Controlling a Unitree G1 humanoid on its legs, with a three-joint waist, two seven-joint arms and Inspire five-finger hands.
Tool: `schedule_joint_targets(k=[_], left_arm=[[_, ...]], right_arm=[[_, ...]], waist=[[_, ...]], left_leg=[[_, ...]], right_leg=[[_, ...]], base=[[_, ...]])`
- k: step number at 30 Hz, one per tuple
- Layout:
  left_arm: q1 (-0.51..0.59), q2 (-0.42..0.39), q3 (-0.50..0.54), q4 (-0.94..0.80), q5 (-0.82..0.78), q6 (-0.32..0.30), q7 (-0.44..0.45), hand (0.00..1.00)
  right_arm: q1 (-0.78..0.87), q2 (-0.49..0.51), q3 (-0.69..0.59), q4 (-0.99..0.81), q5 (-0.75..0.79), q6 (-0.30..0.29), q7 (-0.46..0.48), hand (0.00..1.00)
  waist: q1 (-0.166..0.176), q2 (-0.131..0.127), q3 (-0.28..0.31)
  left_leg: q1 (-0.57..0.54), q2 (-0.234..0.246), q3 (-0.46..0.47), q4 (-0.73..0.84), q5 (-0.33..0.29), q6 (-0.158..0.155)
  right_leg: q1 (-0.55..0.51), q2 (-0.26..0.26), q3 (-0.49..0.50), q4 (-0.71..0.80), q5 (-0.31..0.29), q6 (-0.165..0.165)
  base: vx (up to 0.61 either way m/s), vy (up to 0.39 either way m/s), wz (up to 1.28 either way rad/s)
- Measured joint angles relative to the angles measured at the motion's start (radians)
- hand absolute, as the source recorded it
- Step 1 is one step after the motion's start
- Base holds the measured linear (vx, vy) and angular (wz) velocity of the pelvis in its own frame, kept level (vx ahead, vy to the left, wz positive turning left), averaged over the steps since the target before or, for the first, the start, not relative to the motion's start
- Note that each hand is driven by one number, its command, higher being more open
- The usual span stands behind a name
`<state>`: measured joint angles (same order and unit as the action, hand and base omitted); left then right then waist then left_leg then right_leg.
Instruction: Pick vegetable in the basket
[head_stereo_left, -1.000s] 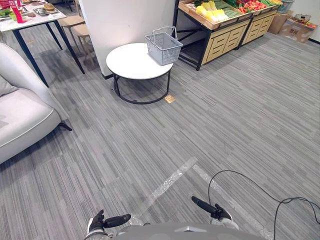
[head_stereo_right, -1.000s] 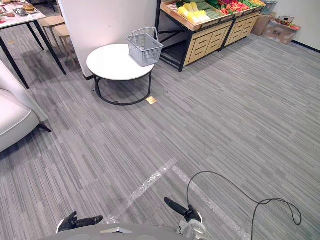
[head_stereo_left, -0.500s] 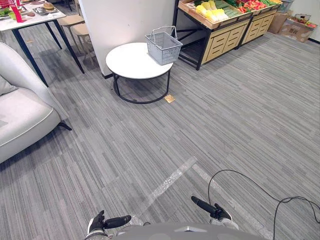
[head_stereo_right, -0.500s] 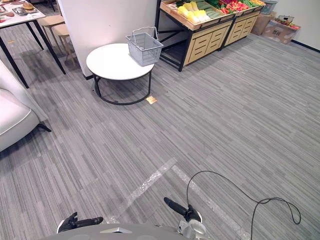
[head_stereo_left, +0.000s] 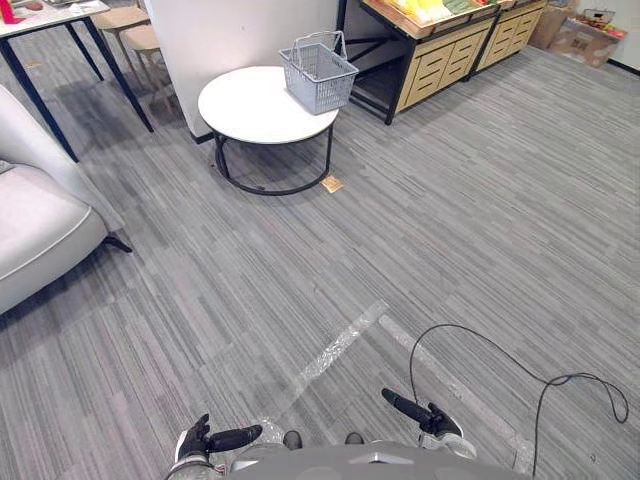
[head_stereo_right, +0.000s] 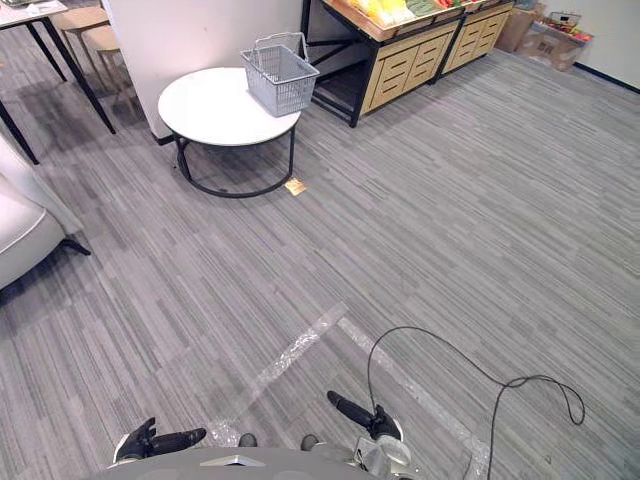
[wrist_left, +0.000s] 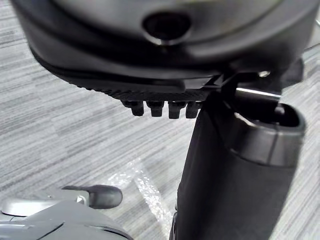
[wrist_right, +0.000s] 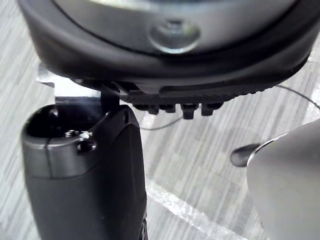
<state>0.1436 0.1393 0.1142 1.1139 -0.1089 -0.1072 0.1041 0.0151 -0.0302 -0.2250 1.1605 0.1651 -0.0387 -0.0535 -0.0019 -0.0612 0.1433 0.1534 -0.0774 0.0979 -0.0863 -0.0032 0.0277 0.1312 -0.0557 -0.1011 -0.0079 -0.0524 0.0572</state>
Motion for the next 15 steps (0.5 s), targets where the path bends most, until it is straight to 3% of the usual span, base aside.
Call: schedule_joint_targets(k=[9,12,15], left_arm=[[0.000,-0.002,0.000,-0.006,-0.008,-0.003,0.001,1.00],[0.000,-0.002,0.001,-0.007,-0.011,-0.003,0.000,1.00],[0.002,-0.005,0.003,-0.022,-0.020,-0.003,0.000,1.00]], right_arm=[[0.010,0.004,-0.022,-0.022,0.000,0.000,0.000,1.00],[0.011,0.008,-0.043,-0.026,0.009,0.001,-0.003,1.00],[0.016,0.008,-0.062,-0.028,0.049,0.001,-0.003,1.00]], waist=[[0.008,0.005,0.009],[0.008,0.003,0.010],[0.016,0.004,0.021]], left_leg=[[0.014,-0.002,0.009,-0.001,-0.012,0.003],[0.016,-0.003,0.032,0.007,-0.023,0.019],[0.007,-0.012,0.051,0.088,-0.081,0.029]], right_leg=[[-0.006,-0.004,0.002,0.041,-0.013,-0.008],[-0.029,-0.013,0.005,0.100,-0.044,-0.003],[-0.042,-0.034,0.023,0.183,-0.093,0.009]], base=[[-0.05,-0.015,-0.01],[-0.01,0.001,-0.02],[0.03,0.028,-0.11]])
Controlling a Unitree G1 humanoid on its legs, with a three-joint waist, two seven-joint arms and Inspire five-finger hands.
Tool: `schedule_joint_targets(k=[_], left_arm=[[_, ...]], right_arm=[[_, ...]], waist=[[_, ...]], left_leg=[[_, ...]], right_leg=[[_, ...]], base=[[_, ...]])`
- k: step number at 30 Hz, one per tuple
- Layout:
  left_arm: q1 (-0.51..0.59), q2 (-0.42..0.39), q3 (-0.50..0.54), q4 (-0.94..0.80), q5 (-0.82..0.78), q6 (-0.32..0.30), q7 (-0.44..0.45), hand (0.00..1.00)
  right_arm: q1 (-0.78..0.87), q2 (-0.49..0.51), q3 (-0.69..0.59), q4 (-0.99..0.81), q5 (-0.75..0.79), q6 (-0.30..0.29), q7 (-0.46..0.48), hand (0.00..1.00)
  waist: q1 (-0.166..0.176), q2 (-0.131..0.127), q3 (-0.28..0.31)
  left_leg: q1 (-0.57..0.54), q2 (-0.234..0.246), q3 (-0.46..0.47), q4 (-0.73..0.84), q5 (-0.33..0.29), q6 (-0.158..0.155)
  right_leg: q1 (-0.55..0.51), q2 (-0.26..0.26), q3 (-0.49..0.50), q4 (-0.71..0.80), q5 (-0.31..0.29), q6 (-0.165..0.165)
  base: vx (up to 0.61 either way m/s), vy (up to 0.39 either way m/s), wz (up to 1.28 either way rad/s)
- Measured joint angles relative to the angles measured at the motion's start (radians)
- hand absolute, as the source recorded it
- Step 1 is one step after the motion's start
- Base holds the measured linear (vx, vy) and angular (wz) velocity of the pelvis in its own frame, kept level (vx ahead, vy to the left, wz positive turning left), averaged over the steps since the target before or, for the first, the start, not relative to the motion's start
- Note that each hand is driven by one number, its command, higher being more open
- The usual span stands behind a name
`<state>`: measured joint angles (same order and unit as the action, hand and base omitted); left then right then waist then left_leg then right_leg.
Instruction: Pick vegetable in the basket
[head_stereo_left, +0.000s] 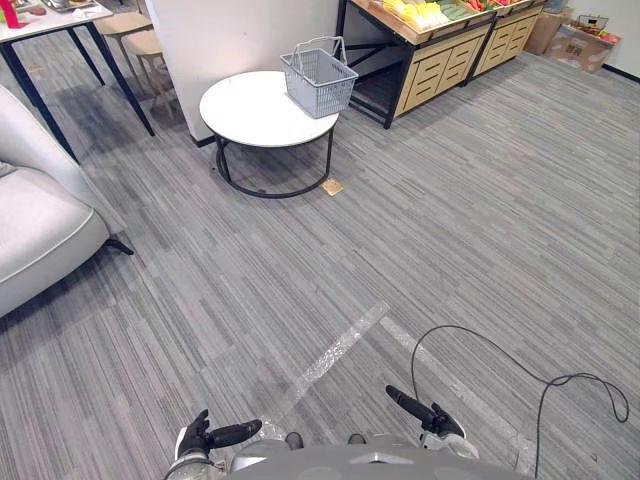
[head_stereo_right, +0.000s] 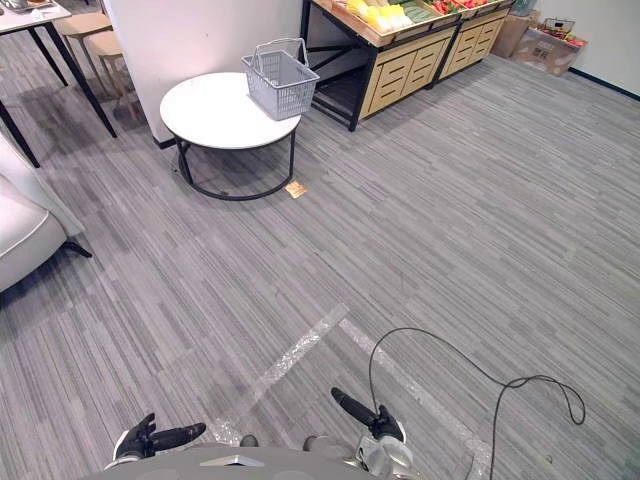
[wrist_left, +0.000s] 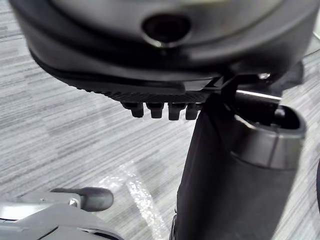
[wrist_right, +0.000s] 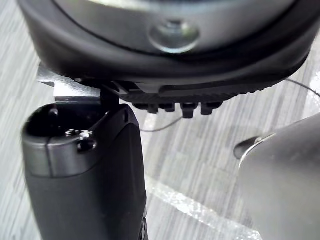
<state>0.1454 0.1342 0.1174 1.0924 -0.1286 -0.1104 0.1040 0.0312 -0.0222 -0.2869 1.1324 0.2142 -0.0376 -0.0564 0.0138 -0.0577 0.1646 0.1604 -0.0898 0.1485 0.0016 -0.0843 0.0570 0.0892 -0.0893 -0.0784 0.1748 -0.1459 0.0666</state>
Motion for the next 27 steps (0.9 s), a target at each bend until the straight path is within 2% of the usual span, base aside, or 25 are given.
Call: schedule_joint_targets(k=[2,4,5,6,8,9,11,13,15,16,17,18,19,20,21,22,24,26,27], left_arm=[[0.001,-0.002,-0.001,-0.003,0.000,-0.001,-0.001,1.00],[-0.001,-0.003,-0.003,-0.003,-0.001,-0.003,-0.002,1.00],[-0.001,-0.006,-0.004,-0.003,-0.011,-0.003,-0.002,1.00],[-0.001,-0.007,-0.003,-0.003,-0.029,-0.004,-0.004,1.00],[0.001,-0.004,-0.001,-0.001,-0.037,-0.003,-0.002,1.00],[0.002,-0.002,0.000,-0.002,-0.054,-0.002,-0.002,1.00],[0.011,-0.009,0.019,-0.001,-0.060,-0.001,-0.002,1.00],[0.014,-0.019,0.019,0.000,-0.060,0.001,-0.001,1.00],[0.014,-0.028,0.019,-0.001,-0.060,0.002,-0.001,1.00],[0.014,-0.028,0.019,0.000,-0.059,0.002,-0.001,1.00],[0.013,-0.028,0.020,-0.001,-0.056,0.002,-0.001,1.00],[0.012,-0.027,0.023,-0.001,-0.056,0.002,-0.001,1.00],[0.007,-0.031,0.041,0.000,-0.056,0.001,-0.001,1.00],[0.003,-0.041,0.058,-0.001,-0.056,0.000,0.000,1.00],[-0.019,-0.063,0.068,-0.001,-0.057,-0.001,0.002,1.00],[-0.033,-0.074,0.077,-0.004,-0.058,-0.005,-0.002,1.00],[-0.060,-0.086,0.093,-0.003,-0.075,-0.014,-0.001,1.00],[-0.085,-0.110,0.096,-0.006,-0.109,-0.020,-0.003,1.00],[-0.090,-0.119,0.096,-0.007,-0.110,-0.020,-0.008,1.00]], right_arm=[[0.003,0.000,-0.020,-0.002,0.003,-0.001,0.000,1.00],[0.005,-0.001,-0.026,-0.007,0.037,-0.003,0.000,1.00],[0.007,-0.001,-0.041,-0.013,0.055,-0.006,0.000,1.00],[0.013,-0.001,-0.057,-0.033,0.081,-0.016,0.000,1.00],[0.027,-0.002,-0.061,-0.053,0.097,-0.019,-0.001,1.00],[0.035,-0.001,-0.067,-0.057,0.117,-0.020,-0.002,1.00],[0.039,-0.002,-0.072,-0.058,0.131,-0.020,-0.005,1.00],[0.034,-0.007,-0.077,-0.067,0.150,-0.019,0.000,1.00],[0.031,-0.014,-0.074,-0.080,0.148,-0.021,0.000,1.00],[0.034,-0.014,-0.073,-0.083,0.147,-0.021,-0.002,1.00],[0.037,-0.014,-0.073,-0.083,0.146,-0.021,-0.003,1.00],[0.048,-0.014,-0.073,-0.083,0.146,-0.020,-0.004,1.00],[0.062,-0.015,-0.072,-0.081,0.146,-0.019,-0.004,1.00],[0.070,-0.017,-0.075,-0.077,0.146,-0.018,-0.003,1.00],[0.070,-0.028,-0.080,-0.075,0.144,-0.016,-0.001,1.00],[0.066,-0.031,-0.085,-0.076,0.142,-0.017,0.000,1.00],[0.061,-0.030,-0.089,-0.076,0.142,-0.017,0.000,1.00],[0.060,-0.019,-0.100,-0.067,0.145,-0.017,-0.001,1.00],[0.060,-0.018,-0.105,-0.067,0.145,-0.018,-0.001,1.00]], waist=[[0.003,0.004,0.000],[0.005,0.008,0.005],[0.003,0.017,0.012],[-0.003,0.019,0.023],[-0.012,0.024,0.028],[-0.013,0.022,0.031],[-0.014,0.025,0.033],[-0.013,0.042,0.043],[-0.013,0.062,0.056],[-0.017,0.063,0.058],[-0.018,0.061,0.059],[-0.018,0.057,0.060],[-0.021,0.054,0.060],[-0.024,0.060,0.060],[-0.032,0.082,0.062],[-0.038,0.093,0.065],[-0.055,0.105,0.073],[-0.070,0.106,0.072],[-0.072,0.104,0.073]], left_leg=[[-0.010,-0.013,0.006,0.064,-0.051,0.011],[-0.016,-0.018,0.002,0.094,-0.075,0.023],[-0.016,-0.018,-0.003,0.114,-0.089,0.031],[-0.017,-0.022,-0.016,0.154,-0.118,0.045],[-0.033,-0.024,-0.042,0.228,-0.165,0.057],[-0.028,-0.021,-0.061,0.262,-0.183,0.064],[0.003,-0.007,-0.087,0.253,-0.196,0.050],[0.022,0.029,-0.092,0.225,-0.203,0.037],[0.055,0.073,-0.087,0.182,-0.212,0.013],[0.086,0.086,-0.086,0.152,-0.219,-0.002],[0.102,0.089,-0.084,0.142,-0.225,-0.015],[0.131,0.088,-0.081,0.125,-0.241,-0.043],[0.160,0.088,-0.084,0.118,-0.255,-0.068],[0.172,0.096,-0.088,0.116,-0.261,-0.080],[0.178,0.125,-0.089,0.118,-0.262,-0.097],[0.173,0.138,-0.086,0.117,-0.250,-0.121],[0.179,0.170,-0.082,0.124,-0.219,-0.172],[0.167,0.191,-0.083,0.187,-0.180,-0.192],[0.154,0.199,-0.083,0.231,-0.169,-0.197]], right_leg=[[-0.025,-0.025,-0.004,0.089,-0.044,0.014],[-0.065,-0.042,-0.030,0.189,-0.060,0.028],[-0.106,-0.052,-0.040,0.293,-0.061,0.029],[-0.174,-0.074,-0.043,0.460,-0.054,0.037],[-0.250,-0.084,-0.018,0.628,-0.048,0.031],[-0.281,-0.083,0.004,0.700,-0.065,0.008],[-0.314,-0.077,0.006,0.649,-0.085,0.002],[-0.355,-0.038,0.001,0.512,-0.081,0.006],[-0.390,0.017,-0.014,0.291,-0.044,0.042],[-0.400,0.030,-0.024,0.165,0.003,0.041],[-0.400,0.032,-0.027,0.112,0.031,0.041],[-0.395,0.030,-0.028,0.040,0.096,0.024],[-0.396,0.022,-0.031,0.042,0.175,-0.003],[-0.404,0.021,-0.037,0.078,0.238,-0.031],[-0.435,0.028,-0.063,0.161,0.208,-0.060],[-0.461,0.027,-0.078,0.223,0.165,-0.070],[-0.489,0.029,-0.106,0.341,0.065,-0.099],[-0.465,0.038,-0.137,0.372,0.005,-0.122],[-0.443,0.042,-0.141,0.360,-0.009,-0.123]], base=[[0.06,0.057,-0.12],[0.04,0.044,0.00],[0.04,0.054,0.21],[0.05,0.050,0.33],[0.13,0.024,0.43],[0.26,0.015,0.50],[0.27,-0.001,0.37],[0.29,-0.024,0.04],[0.32,-0.051,-0.10],[0.37,-0.084,-0.07],[0.42,-0.134,0.00],[0.56,-0.226,0.12],[0.58,-0.252,0.22],[0.50,-0.234,0.35],[0.37,-0.209,0.35],[0.36,-0.217,0.33],[0.52,-0.325,0.24],[0.45,-0.284,0.27],[0.45,-0.295,0.22]])
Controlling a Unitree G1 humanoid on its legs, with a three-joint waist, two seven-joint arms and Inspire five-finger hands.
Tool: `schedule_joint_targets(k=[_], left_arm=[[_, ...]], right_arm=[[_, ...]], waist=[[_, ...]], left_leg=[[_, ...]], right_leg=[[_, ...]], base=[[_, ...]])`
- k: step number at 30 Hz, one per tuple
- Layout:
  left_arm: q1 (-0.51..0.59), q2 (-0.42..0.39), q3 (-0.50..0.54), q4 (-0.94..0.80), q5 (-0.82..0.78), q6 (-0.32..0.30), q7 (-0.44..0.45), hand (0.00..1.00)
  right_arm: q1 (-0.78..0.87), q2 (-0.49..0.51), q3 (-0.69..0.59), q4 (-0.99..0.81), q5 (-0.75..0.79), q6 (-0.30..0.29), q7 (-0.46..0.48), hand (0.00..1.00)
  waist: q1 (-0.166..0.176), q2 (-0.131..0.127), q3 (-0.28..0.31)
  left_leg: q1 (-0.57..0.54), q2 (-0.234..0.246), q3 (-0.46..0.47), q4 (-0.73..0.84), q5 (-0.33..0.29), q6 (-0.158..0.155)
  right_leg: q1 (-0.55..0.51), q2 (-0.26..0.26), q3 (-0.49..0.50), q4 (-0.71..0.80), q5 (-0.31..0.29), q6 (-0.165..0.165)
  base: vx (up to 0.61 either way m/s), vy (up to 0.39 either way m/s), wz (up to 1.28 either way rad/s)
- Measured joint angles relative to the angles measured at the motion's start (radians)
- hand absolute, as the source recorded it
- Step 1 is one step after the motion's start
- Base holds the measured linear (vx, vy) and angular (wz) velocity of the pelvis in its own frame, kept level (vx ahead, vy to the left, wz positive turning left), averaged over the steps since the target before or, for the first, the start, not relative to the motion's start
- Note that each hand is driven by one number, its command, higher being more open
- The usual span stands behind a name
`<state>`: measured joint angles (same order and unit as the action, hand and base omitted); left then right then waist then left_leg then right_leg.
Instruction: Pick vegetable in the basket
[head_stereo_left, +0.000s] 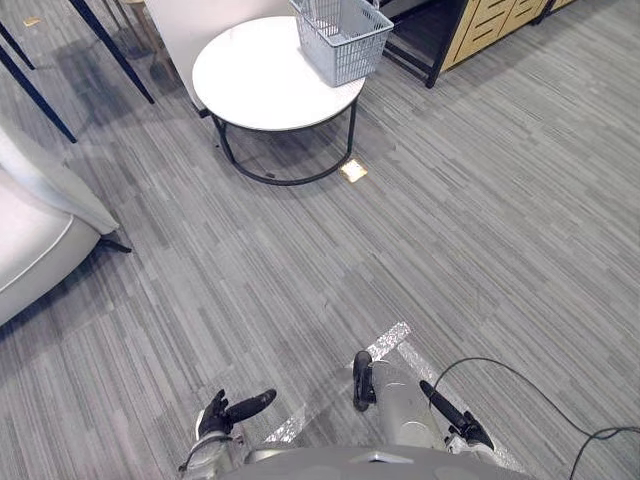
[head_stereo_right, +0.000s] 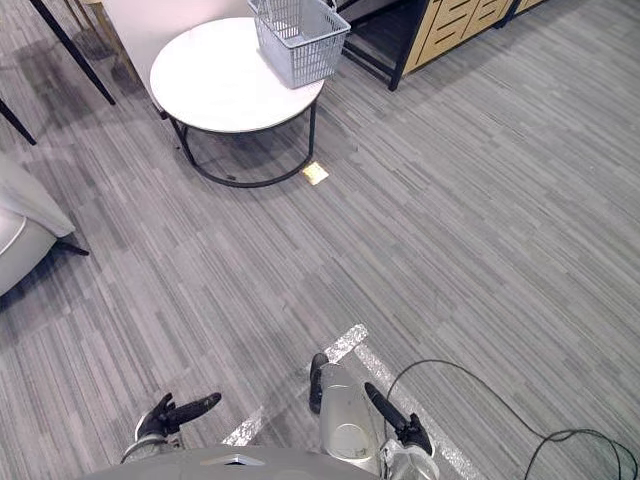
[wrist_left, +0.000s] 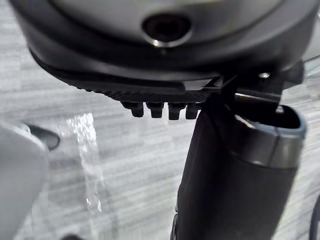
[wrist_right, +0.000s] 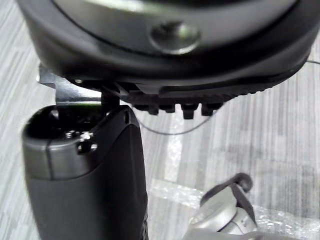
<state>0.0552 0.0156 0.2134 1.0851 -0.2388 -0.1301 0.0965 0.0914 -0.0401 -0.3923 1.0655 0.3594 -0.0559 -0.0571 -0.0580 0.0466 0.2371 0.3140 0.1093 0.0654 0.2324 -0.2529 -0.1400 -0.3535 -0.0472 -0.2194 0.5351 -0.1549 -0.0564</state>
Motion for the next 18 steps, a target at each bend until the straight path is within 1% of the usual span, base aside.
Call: schedule_joint_targets(k=[1,2,3,4,5,6,7,8,9,11,12,13,14,15,16,17,18], left_arm=[[-0.005,-0.003,0.001,-0.004,0.000,0.001,-0.019,1.00],[-0.006,0.001,0.015,-0.009,-0.004,0.001,-0.023,1.00],[-0.005,0.000,0.033,-0.012,-0.006,0.001,-0.022,1.00],[0.003,-0.002,0.051,-0.015,-0.033,0.001,-0.021,1.00],[0.007,-0.002,0.063,-0.015,-0.037,0.002,-0.022,1.00],[0.017,-0.004,0.088,-0.019,-0.051,0.001,-0.023,1.00],[0.017,-0.004,0.114,-0.023,-0.070,0.002,-0.022,1.00],[0.017,-0.004,0.126,-0.026,-0.072,0.001,-0.021,1.00],[0.019,-0.008,0.156,-0.032,-0.075,0.000,-0.022,1.00],[0.019,-0.012,0.162,-0.041,-0.077,-0.002,-0.026,1.00],[0.019,-0.014,0.165,-0.048,-0.077,-0.003,-0.031,1.00],[0.018,-0.016,0.165,-0.053,-0.077,-0.004,-0.033,1.00],[0.018,-0.017,0.165,-0.054,-0.077,-0.004,-0.033,1.00],[0.018,-0.017,0.164,-0.053,-0.077,-0.004,-0.031,1.00],[0.019,-0.019,0.163,-0.050,-0.077,-0.004,-0.031,1.00],[0.019,-0.019,0.164,-0.048,-0.078,-0.003,-0.032,1.00],[0.019,-0.018,0.167,-0.044,-0.080,-0.003,-0.030,1.00]], right_arm=[[0.001,-0.002,-0.005,0.000,0.000,0.001,-0.001,1.00],[0.005,-0.001,-0.004,-0.001,-0.001,0.000,-0.001,1.00],[0.009,0.002,-0.001,-0.002,-0.001,0.000,-0.001,1.00],[0.013,0.001,0.001,-0.004,-0.001,-0.001,-0.002,1.00],[0.013,0.001,0.000,-0.004,-0.001,0.000,-0.002,1.00],[0.013,0.001,-0.001,-0.002,-0.001,-0.001,-0.003,1.00],[0.009,0.004,-0.004,0.001,0.000,-0.001,-0.005,1.00],[0.009,0.007,-0.011,0.002,0.000,0.000,-0.007,1.00],[0.008,0.011,-0.018,0.006,0.000,0.000,-0.009,1.00],[0.003,0.015,-0.031,0.014,-0.001,-0.001,-0.009,1.00],[-0.002,0.017,-0.033,0.019,-0.002,0.000,-0.009,1.00],[-0.002,0.019,-0.037,0.021,-0.003,0.000,-0.008,1.00],[0.001,0.019,-0.037,0.022,-0.003,0.000,-0.008,1.00],[0.008,0.019,-0.036,0.023,-0.005,0.001,-0.008,1.00],[0.014,0.017,-0.035,0.024,-0.021,0.001,-0.008,1.00],[0.016,0.015,-0.033,0.029,-0.037,0.002,-0.008,1.00],[0.015,0.007,-0.029,0.034,-0.042,0.002,-0.009,1.00]], waist=[[-0.002,0.001,0.000],[-0.002,-0.004,0.000],[-0.001,-0.005,0.000],[0.003,-0.005,0.001],[0.002,-0.006,0.001],[0.002,-0.011,0.004],[0.006,-0.018,0.008],[0.012,-0.022,0.011],[0.032,-0.035,0.016],[0.038,-0.039,0.015],[0.042,-0.042,0.015],[0.046,-0.049,0.012],[0.047,-0.052,0.010],[0.048,-0.052,0.006],[0.050,-0.046,0.003],[0.055,-0.046,0.002],[0.060,-0.049,-0.002]], left_leg=[[-0.050,0.021,0.000,0.142,0.030,-0.005],[-0.129,0.040,0.002,0.328,0.107,-0.008],[-0.166,0.050,0.008,0.420,0.166,-0.014],[-0.233,0.094,0.032,0.596,0.205,-0.008],[-0.261,0.113,0.054,0.662,0.189,-0.001],[-0.313,0.145,0.095,0.747,0.150,0.013],[-0.345,0.163,0.142,0.764,0.107,0.031],[-0.352,0.167,0.167,0.752,0.086,0.032],[-0.383,0.166,0.206,0.696,0.047,0.030],[-0.417,0.152,0.227,0.590,0.024,0.026],[-0.441,0.126,0.227,0.463,0.023,0.024],[-0.453,0.087,0.216,0.310,0.034,0.028],[-0.458,0.067,0.206,0.232,0.046,0.030],[-0.462,0.033,0.177,0.094,0.088,0.034],[-0.462,0.014,0.146,-0.015,0.141,0.034],[-0.458,0.009,0.138,-0.028,0.199,0.037],[-0.442,-0.002,0.139,-0.049,0.283,0.066]], right_leg=[[0.050,0.017,-0.009,-0.041,-0.009,-0.005],[0.105,0.031,-0.011,-0.088,-0.014,-0.009],[0.135,0.038,-0.010,-0.113,-0.015,-0.011],[0.194,0.054,-0.003,-0.157,-0.017,-0.016],[0.220,0.062,0.003,-0.173,-0.020,-0.020],[0.274,0.073,0.014,-0.206,-0.024,-0.027],[0.327,0.074,0.033,-0.237,-0.025,-0.029],[0.355,0.071,0.044,-0.252,-0.025,-0.028],[0.412,0.061,0.067,-0.287,-0.022,-0.024],[0.459,0.043,0.079,-0.316,-0.022,-0.023],[0.484,0.024,0.088,-0.336,-0.022,-0.018],[0.498,0.000,0.094,-0.354,-0.028,0.008],[0.505,-0.012,0.096,-0.363,-0.035,0.020],[0.521,-0.031,0.097,-0.365,-0.051,0.046],[0.535,-0.039,0.100,-0.365,-0.067,0.070],[0.541,-0.042,0.108,-0.363,-0.076,0.083],[0.550,-0.049,0.123,-0.362,-0.086,0.100]], base=[[0.39,-0.270,0.09],[0.36,-0.262,0.02],[0.27,-0.191,-0.10],[0.21,-0.138,-0.15],[0.28,-0.150,-0.25],[0.28,-0.107,-0.27],[0.28,-0.086,-0.32],[0.26,-0.041,-0.44],[0.25,0.004,-0.40],[0.24,0.057,-0.26],[0.21,0.128,-0.19],[0.23,0.183,-0.17],[0.18,0.171,-0.07],[0.27,0.264,0.01],[0.26,0.259,-0.03],[0.29,0.289,-0.16],[0.31,0.275,-0.27]])
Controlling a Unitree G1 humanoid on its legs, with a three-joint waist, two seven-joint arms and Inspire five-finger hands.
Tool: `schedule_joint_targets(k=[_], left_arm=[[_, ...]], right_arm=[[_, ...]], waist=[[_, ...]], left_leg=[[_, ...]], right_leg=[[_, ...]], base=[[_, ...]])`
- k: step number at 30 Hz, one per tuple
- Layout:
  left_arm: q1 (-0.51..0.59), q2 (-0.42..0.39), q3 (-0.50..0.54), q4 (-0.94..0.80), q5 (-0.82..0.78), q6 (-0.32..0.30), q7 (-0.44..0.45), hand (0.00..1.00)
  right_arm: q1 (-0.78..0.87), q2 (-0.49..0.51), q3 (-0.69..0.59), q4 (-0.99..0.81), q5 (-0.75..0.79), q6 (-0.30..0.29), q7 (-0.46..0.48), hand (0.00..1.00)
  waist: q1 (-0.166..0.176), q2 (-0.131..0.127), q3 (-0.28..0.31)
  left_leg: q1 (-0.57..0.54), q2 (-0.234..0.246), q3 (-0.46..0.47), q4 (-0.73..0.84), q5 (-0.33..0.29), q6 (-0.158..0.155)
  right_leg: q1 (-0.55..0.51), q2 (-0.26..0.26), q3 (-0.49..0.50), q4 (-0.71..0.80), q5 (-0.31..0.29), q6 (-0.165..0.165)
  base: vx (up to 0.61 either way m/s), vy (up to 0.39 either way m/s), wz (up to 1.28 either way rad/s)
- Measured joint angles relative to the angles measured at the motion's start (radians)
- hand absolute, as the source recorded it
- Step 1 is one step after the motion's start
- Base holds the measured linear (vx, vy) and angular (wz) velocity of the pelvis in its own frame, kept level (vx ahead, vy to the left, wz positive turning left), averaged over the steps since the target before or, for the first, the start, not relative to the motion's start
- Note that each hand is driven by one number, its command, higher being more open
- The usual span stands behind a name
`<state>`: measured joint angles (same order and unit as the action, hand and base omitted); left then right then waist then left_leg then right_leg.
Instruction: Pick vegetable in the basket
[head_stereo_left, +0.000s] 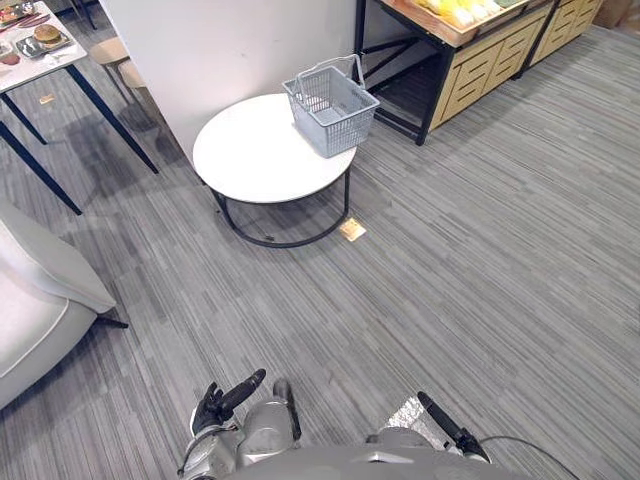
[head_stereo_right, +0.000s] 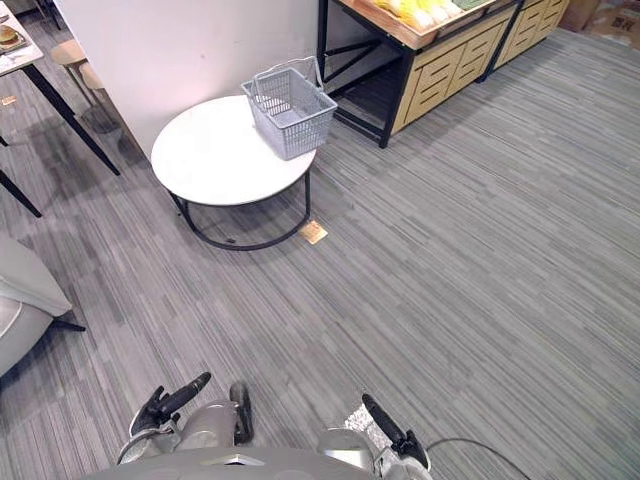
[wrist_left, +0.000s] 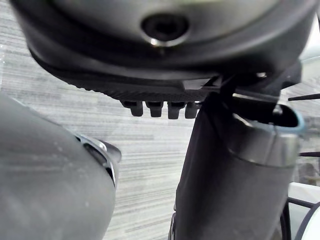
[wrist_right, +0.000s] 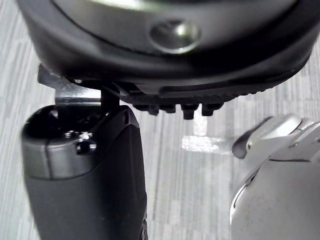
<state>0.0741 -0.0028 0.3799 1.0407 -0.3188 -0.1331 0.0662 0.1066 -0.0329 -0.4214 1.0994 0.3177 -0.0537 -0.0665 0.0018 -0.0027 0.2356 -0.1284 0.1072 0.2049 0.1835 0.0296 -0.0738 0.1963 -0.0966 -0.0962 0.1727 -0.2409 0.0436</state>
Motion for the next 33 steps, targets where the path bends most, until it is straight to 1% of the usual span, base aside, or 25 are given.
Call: schedule_joint_targets(k=[1,2,3,5,6,9,12,15,16,17,18,19,20,21,22,23,24,25,26,27,28,29,30,31,33], left_arm=[[0.000,0.020,0.002,0.004,-0.001,0.000,0.001,1.00],[0.000,0.042,0.004,0.009,-0.004,-0.001,0.001,1.00],[0.000,0.049,0.010,0.011,-0.004,0.000,0.000,1.00],[-0.001,0.059,0.017,0.028,-0.004,0.002,0.000,1.00],[-0.001,0.060,0.017,0.034,-0.002,0.002,0.001,1.00],[-0.003,0.062,-0.003,0.043,0.006,0.002,0.001,1.00],[-0.003,0.071,-0.030,0.048,0.008,0.002,0.004,1.00],[-0.002,0.071,-0.044,0.059,0.008,0.002,0.019,1.00],[0.000,0.072,-0.059,0.059,0.009,0.002,0.018,1.00],[0.003,0.074,-0.061,0.059,0.009,0.002,0.018,1.00],[0.006,0.080,-0.062,0.059,0.009,0.002,0.018,1.00],[0.008,0.083,-0.063,0.060,0.008,0.002,0.018,1.00],[0.010,0.089,-0.063,0.060,0.008,0.003,0.018,1.00],[0.014,0.092,-0.065,0.060,0.008,0.003,0.016,1.00],[0.016,0.094,-0.067,0.061,0.008,0.003,0.016,1.00],[0.015,0.096,-0.072,0.061,0.012,0.003,0.011,1.00],[0.016,0.094,-0.071,0.063,0.012,0.003,0.012,1.00],[0.017,0.092,-0.072,0.073,0.013,0.004,0.012,1.00],[0.018,0.092,-0.076,0.080,0.013,0.005,0.011,1.00],[0.018,0.096,-0.081,0.080,0.012,0.005,0.011,1.00],[0.019,0.100,-0.094,0.080,0.016,0.006,0.009,1.00],[0.026,0.113,-0.099,0.079,0.015,0.008,0.009,1.00],[0.030,0.118,-0.101,0.080,0.015,0.009,0.009,1.00],[0.039,0.119,-0.102,0.081,0.016,0.010,0.009,1.00],[0.047,0.113,-0.102,0.089,0.016,0.010,0.008,1.00]], right_arm=[[-0.008,0.020,0.003,0.005,-0.002,0.001,0.002,1.00],[-0.009,0.044,-0.001,0.006,-0.020,0.001,0.007,1.00],[-0.009,0.049,0.000,0.010,-0.029,0.001,0.013,1.00],[-0.014,0.053,0.000,0.027,-0.039,0.002,0.016,1.00],[-0.014,0.052,0.001,0.026,-0.039,0.001,0.016,1.00],[-0.020,0.046,0.002,0.026,-0.040,0.001,0.016,1.00],[-0.030,0.033,0.029,0.026,-0.056,0.001,0.012,1.00],[-0.045,0.021,0.056,0.026,-0.075,0.001,0.011,1.00],[-0.048,0.021,0.066,0.025,-0.075,0.001,0.013,1.00],[-0.049,0.022,0.075,0.025,-0.075,0.001,0.014,1.00],[-0.048,0.030,0.079,0.024,-0.074,0.001,0.017,1.00],[-0.048,0.037,0.077,0.024,-0.069,0.001,0.018,1.00],[-0.047,0.038,0.077,0.024,-0.066,0.001,0.018,1.00],[-0.044,0.039,0.070,0.023,-0.065,0.001,0.018,1.00],[-0.037,0.043,0.065,0.024,-0.065,0.001,0.018,1.00],[-0.014,0.043,0.037,0.027,-0.065,0.001,0.018,1.00],[-0.010,0.039,0.036,0.027,-0.063,0.001,0.018,1.00],[-0.001,0.033,0.033,0.028,-0.060,0.002,0.020,1.00],[0.002,0.028,0.033,0.027,-0.061,0.001,0.021,1.00],[0.008,0.029,0.033,0.027,-0.061,0.001,0.020,1.00],[0.012,0.031,0.033,0.027,-0.061,-0.002,0.016,1.00],[0.016,0.037,0.033,0.024,-0.061,-0.004,0.018,1.00],[0.018,0.040,0.033,0.024,-0.061,-0.004,0.018,1.00],[0.020,0.037,0.037,0.022,-0.061,-0.005,0.019,1.00],[0.020,0.028,0.038,0.021,-0.060,-0.006,0.020,1.00]], waist=[[0.001,-0.035,-0.012],[0.000,-0.072,-0.022],[0.001,-0.084,-0.026],[0.005,-0.095,-0.035],[0.009,-0.086,-0.036],[0.019,-0.083,-0.050],[0.022,-0.079,-0.055],[0.023,-0.064,-0.067],[0.026,-0.061,-0.073],[0.027,-0.064,-0.079],[0.027,-0.076,-0.087],[0.025,-0.086,-0.089],[0.024,-0.091,-0.086],[0.024,-0.106,-0.092],[0.024,-0.113,-0.099],[0.020,-0.119,-0.100],[0.016,-0.111,-0.097],[0.009,-0.097,-0.101],[0.004,-0.083,-0.103],[0.004,-0.076,-0.098],[0.003,-0.071,-0.082],[-0.001,-0.090,-0.079],[-0.003,-0.095,-0.078],[-0.004,-0.093,-0.077],[-0.008,-0.077,-0.071]], left_leg=[[0.009,-0.030,0.020,-0.014,0.015,0.029],[0.009,-0.051,0.039,-0.014,0.009,0.043],[0.011,-0.058,0.048,-0.011,0.001,0.050],[0.032,-0.068,0.075,-0.013,-0.023,0.065],[0.038,-0.068,0.082,-0.015,-0.030,0.068],[0.042,-0.069,0.113,-0.019,-0.045,0.076],[0.042,-0.071,0.143,-0.029,-0.052,0.074],[0.036,-0.071,0.171,-0.049,-0.062,0.068],[0.036,-0.081,0.172,-0.066,-0.062,0.069],[0.037,-0.094,0.172,-0.081,-0.061,0.070],[0.040,-0.119,0.171,-0.102,-0.059,0.072],[0.056,-0.144,0.168,-0.130,-0.057,0.073],[0.070,-0.161,0.167,-0.145,-0.053,0.075],[0.103,-0.194,0.145,-0.195,-0.042,0.084],[0.113,-0.210,0.138,-0.212,-0.043,0.087],[0.132,-0.232,0.097,-0.221,-0.053,0.108],[0.138,-0.225,0.080,-0.221,-0.048,0.113],[0.140,-0.214,0.064,-0.207,-0.048,0.113],[0.148,-0.190,0.046,-0.179,-0.055,0.108],[0.160,-0.181,0.038,-0.171,-0.064,0.111],[0.186,-0.162,0.016,-0.167,-0.087,0.124],[0.208,-0.161,0.003,-0.162,-0.113,0.137],[0.218,-0.160,-0.001,-0.160,-0.125,0.136],[0.241,-0.156,-0.001,-0.154,-0.145,0.131],[0.277,-0.144,0.000,-0.151,-0.165,0.126]], right_leg=[[-0.001,-0.024,0.022,-0.003,-0.004,0.012],[-0.005,-0.048,0.030,-0.012,0.006,0.026],[-0.003,-0.058,0.035,-0.019,0.013,0.035],[0.000,-0.072,0.057,-0.023,0.050,0.033],[0.000,-0.073,0.069,-0.031,0.069,0.033],[-0.005,-0.081,0.079,-0.057,0.109,0.039],[-0.023,-0.092,0.104,-0.073,0.115,0.043],[-0.059,-0.098,0.105,-0.071,0.113,0.043],[-0.076,-0.106,0.104,-0.069,0.107,0.041],[-0.088,-0.115,0.102,-0.067,0.093,0.043],[-0.103,-0.136,0.098,-0.060,0.063,0.052],[-0.111,-0.158,0.094,-0.046,0.033,0.073],[-0.110,-0.166,0.090,-0.042,0.022,0.074],[-0.106,-0.185,0.084,-0.025,-0.002,0.078],[-0.103,-0.199,0.077,-0.019,-0.010,0.079],[-0.089,-0.210,0.056,0.047,-0.016,0.062],[-0.108,-0.204,0.054,0.111,-0.012,0.054],[-0.145,-0.186,0.054,0.211,0.013,0.013],[-0.189,-0.160,0.056,0.327,0.073,-0.019],[-0.206,-0.153,0.057,0.376,0.110,-0.015],[-0.241,-0.142,0.069,0.482,0.166,-0.010],[-0.278,-0.141,0.071,0.576,0.130,-0.005],[-0.295,-0.139,0.067,0.604,0.101,0.001],[-0.331,-0.130,0.043,0.627,0.048,0.013],[-0.384,-0.112,0.000,0.589,0.002,0.010]], base=[[0.30,0.243,-0.29],[0.33,0.247,-0.22],[0.24,0.173,-0.23],[0.19,0.158,-0.26],[0.15,0.170,-0.31],[0.08,0.139,-0.31],[-0.03,0.068,-0.35],[-0.09,0.044,-0.46],[-0.07,0.029,-0.46],[-0.08,0.035,-0.52],[-0.06,0.032,-0.43],[-0.04,0.039,-0.30],[0.01,0.068,-0.12],[0.05,0.079,0.04],[0.16,0.100,0.30],[0.16,0.047,0.36],[0.20,0.040,0.50],[0.18,0.056,0.49],[0.21,0.086,0.49],[0.25,0.087,0.41],[0.25,0.043,0.28],[0.24,0.034,0.24],[0.24,0.044,0.14],[0.25,0.063,0.04],[0.29,0.056,0.01]])
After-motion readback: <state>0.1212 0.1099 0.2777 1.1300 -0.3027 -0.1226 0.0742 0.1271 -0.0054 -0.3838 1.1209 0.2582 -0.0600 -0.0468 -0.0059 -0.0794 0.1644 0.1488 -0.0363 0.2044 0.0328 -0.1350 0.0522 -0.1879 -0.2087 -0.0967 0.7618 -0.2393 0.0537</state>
